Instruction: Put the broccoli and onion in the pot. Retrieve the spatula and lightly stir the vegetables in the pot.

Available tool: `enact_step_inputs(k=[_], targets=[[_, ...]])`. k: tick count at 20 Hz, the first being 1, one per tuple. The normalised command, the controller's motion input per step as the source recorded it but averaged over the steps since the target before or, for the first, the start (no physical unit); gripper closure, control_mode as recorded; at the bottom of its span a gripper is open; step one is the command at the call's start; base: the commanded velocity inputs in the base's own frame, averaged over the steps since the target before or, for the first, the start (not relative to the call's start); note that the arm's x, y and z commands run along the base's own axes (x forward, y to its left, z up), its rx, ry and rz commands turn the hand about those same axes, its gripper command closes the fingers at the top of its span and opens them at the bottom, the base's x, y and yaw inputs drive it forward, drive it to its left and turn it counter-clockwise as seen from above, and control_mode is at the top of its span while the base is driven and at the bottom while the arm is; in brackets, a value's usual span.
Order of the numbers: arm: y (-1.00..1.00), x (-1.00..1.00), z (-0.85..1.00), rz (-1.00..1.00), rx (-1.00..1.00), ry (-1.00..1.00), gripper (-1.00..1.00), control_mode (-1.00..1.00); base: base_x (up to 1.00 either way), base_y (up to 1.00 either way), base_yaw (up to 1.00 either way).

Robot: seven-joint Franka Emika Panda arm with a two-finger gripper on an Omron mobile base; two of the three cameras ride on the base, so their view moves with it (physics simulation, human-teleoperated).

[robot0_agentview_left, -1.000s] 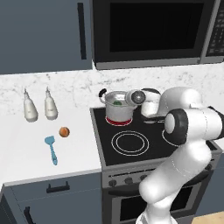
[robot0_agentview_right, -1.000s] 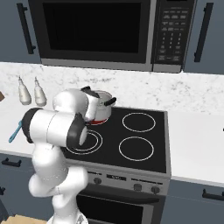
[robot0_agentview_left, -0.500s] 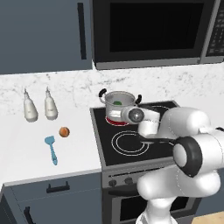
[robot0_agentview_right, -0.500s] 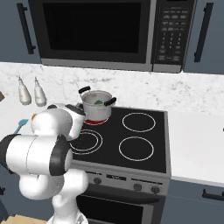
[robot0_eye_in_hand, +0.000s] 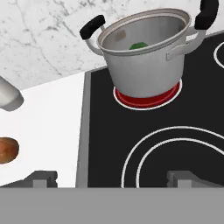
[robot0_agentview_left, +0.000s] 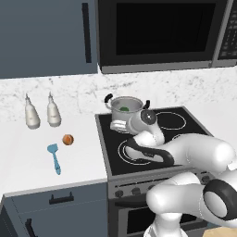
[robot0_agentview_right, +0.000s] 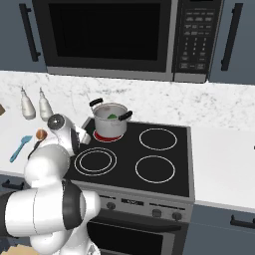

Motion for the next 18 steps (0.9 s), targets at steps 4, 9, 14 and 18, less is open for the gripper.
enact_step_inputs(k=[4, 9, 14, 18], targets=[[0.55, -0.18, 1.0, 0.0, 0.0, 0.28, -1.0, -1.0, 0.0, 0.0, 0.0], [0.45, -0.39, 0.94, 0.0, -0.02, 0.26, -1.0, -1.0, 0.0, 0.0, 0.0], [0.38, -0.7, -0.1, 0.01, -0.08, 0.2, -1.0, -1.0, 0.0, 0.0, 0.0], [0.72, -0.53, -0.71, 0.06, -0.09, 0.08, -1.0, -1.0, 0.0, 0.0, 0.0]])
